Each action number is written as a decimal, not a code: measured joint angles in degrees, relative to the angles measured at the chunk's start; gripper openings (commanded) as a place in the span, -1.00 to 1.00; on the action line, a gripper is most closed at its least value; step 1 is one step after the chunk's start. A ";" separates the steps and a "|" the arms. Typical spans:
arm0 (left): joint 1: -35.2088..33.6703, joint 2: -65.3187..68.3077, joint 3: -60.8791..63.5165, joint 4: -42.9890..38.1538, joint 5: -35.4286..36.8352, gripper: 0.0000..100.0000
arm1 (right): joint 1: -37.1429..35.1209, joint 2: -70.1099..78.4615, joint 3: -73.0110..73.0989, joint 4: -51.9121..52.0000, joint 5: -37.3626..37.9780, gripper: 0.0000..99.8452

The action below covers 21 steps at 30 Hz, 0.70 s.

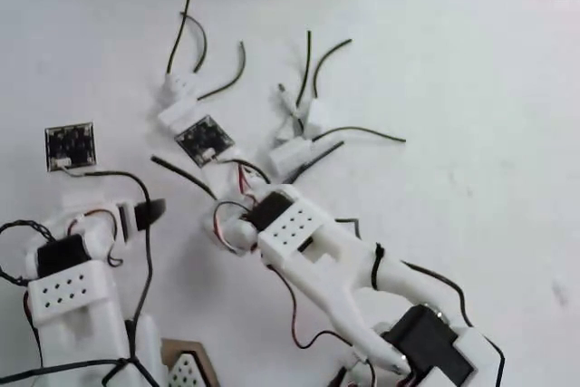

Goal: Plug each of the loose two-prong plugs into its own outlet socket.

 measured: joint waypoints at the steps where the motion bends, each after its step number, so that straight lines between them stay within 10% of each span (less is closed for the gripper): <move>1: 0.00 0.00 0.00 0.00 0.00 -0.23 | 0.00 0.00 0.00 0.00 0.00 -0.97; 21: 0.00 0.00 0.00 0.00 0.00 -0.23 | 2.37 0.62 -8.00 16.62 1.76 -0.97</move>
